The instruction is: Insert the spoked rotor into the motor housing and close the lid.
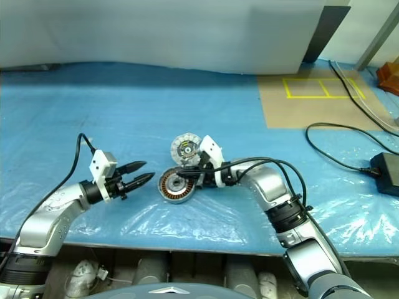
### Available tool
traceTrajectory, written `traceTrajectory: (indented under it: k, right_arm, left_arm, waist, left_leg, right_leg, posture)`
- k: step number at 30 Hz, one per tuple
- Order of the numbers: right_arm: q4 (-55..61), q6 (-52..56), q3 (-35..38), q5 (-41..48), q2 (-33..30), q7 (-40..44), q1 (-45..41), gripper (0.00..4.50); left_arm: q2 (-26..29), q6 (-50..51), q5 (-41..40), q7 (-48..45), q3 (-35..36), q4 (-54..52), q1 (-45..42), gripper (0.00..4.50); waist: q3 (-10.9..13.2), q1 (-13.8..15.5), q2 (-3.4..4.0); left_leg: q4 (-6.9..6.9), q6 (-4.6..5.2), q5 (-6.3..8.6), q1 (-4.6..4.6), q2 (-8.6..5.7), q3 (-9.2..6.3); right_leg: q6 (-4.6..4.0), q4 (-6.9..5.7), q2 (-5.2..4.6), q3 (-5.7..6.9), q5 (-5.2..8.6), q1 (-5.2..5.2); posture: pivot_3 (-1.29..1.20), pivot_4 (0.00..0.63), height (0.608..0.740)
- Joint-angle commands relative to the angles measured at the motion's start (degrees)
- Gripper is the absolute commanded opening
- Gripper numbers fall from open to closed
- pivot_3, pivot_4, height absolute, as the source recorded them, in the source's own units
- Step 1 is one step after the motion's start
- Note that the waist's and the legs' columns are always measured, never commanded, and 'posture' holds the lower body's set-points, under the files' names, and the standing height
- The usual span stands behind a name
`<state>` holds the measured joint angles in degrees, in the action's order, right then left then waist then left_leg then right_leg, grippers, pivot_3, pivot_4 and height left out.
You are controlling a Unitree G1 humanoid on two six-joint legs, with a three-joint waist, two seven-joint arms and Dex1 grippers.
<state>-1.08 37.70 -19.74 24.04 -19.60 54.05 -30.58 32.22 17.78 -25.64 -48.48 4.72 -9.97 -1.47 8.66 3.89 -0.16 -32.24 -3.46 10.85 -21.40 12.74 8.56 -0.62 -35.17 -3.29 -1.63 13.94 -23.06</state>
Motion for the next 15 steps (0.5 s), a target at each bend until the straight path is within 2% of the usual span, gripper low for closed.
traceTrajectory:
  k: [1,4,8,10,12,15]
  right_arm:
    - [1.78,1.36,1.03,2.59,1.02,2.9,-2.27,0.04]
    - [0.98,3.31,-0.8,2.12,1.37,4.25,-2.26,0.04]
    - [-9.84,-5.41,-9.32,-10.24,2.69,1.68,-2.79,0.04]
    - [-13.51,-10.01,-11.08,-14.82,3.13,-0.32,-3.27,0.04]
    - [-13.88,-7.56,-7.96,-12.1,4.27,0.14,-3.72,0.04]
    - [-11.63,-6.21,-6.45,-10.87,2.73,2.75,-3.41,0.04]
  left_arm:
    - [0.54,-0.4,-0.94,0.07,1.77,-2.95,0.6,2.62]
    - [1.29,-0.05,-1.1,-0.43,1.97,-4.65,1.96,2.62]
    - [2.06,-0.5,-0.44,-0.63,2.13,-3.91,2.25,2.62]
    - [1.56,-0.42,-0.48,-0.27,1.67,-4.22,2.08,2.62]
    - [0.83,-0.22,-0.97,0.03,1.56,-4.58,1.8,2.62]
    - [0.56,-0.63,-0.28,-0.14,1.11,-4.14,1.67,2.62]
  waist:
    - [0.0,0.0,0.0]
    - [-0.01,0.01,-0.02]
    - [-0.03,-0.02,-0.04]
    - [-0.04,-0.19,-0.04]
    - [-0.09,-0.32,-0.12]
    - [-0.09,-0.2,-0.12]
  left_leg:
    - [0.0,0.0,0.0,0.01,0.0,0.0]
    - [-0.02,0.0,0.0,0.01,0.01,0.0]
    - [-0.02,0.0,0.0,0.06,0.04,0.0]
    - [-0.06,0.0,0.0,0.07,0.01,0.04]
    - [-0.07,0.0,0.0,0.27,0.0,0.07]
    - [-0.13,0.01,0.01,0.31,0.0,0.07]
  right_leg:
    - [0.0,-0.02,0.0,0.0,0.0,0.0]
    - [-0.01,-0.04,0.0,-0.01,0.0,0.0]
    - [-0.02,-0.09,0.02,0.01,0.01,0.0]
    - [-0.03,-0.14,-0.01,0.0,0.01,-0.01]
    - [-0.09,-0.22,-0.01,-0.01,0.05,0.1]
    - [-0.28,-0.24,-0.02,-0.09,0.16,0.14]
  posture:
    - [0.0,0.15,0.74]
    - [0.0,0.15,0.74]
    - [0.0,0.15,0.74]
    - [0.0,0.15,0.74]
    - [0.0,0.15,0.74]
    - [0.0,0.15,0.74]
